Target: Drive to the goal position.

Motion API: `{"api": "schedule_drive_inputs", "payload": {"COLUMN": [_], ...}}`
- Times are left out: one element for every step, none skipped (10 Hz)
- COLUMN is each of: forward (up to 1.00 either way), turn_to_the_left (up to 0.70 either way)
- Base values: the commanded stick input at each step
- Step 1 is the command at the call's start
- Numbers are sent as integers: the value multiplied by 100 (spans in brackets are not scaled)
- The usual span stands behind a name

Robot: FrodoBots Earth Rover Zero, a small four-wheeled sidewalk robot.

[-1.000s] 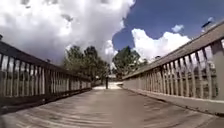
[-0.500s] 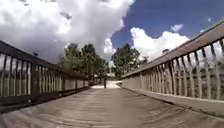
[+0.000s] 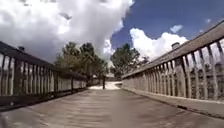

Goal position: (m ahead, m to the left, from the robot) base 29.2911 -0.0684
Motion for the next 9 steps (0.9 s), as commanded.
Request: {"api": "schedule_drive_inputs", "payload": {"forward": [85,85,85,85,85,85,85,85,85], "turn_to_the_left": [0,0,0,0,0,0,0,0,0]}}
